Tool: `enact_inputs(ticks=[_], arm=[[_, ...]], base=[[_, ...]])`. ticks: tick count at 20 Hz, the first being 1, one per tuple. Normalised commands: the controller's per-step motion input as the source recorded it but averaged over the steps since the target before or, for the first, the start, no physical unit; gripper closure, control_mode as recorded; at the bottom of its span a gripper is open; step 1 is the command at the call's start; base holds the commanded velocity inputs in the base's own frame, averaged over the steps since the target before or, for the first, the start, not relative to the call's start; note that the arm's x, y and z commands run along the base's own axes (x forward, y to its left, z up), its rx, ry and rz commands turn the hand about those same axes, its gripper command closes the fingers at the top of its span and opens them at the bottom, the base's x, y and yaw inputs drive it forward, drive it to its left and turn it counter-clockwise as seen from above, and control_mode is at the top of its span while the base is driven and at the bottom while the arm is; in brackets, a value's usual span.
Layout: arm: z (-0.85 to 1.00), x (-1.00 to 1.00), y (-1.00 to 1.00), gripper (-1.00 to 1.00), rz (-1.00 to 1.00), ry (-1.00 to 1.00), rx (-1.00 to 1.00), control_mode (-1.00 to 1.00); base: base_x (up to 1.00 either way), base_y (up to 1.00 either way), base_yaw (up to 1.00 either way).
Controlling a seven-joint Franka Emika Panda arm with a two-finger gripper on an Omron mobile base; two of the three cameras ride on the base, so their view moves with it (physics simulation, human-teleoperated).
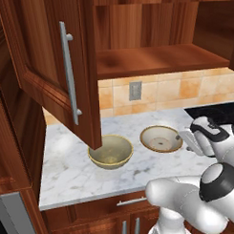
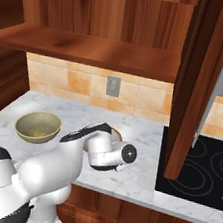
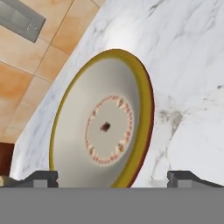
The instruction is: Open the cabinet. Pick the bowls from the counter and place them in the cabinet. Then close the cabinet.
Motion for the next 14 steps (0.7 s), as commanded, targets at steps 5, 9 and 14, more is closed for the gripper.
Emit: enact_inputs(ticks=[5,9,14], arm=[[-0.18,0.16,-0.01,-1.0,0.0,0.0,0.0,-1.0],[-0.21,0.19,-0.02,-1.0,0.0,0.0,0.0,-1.0],[-0.23,0.15,-0.03,-1.0,0.0,0.0,0.0,-1.0]], base=[[0.0,0.0,0.0],[0.0,0.0,0.0],[0.0,0.0,0.0]])
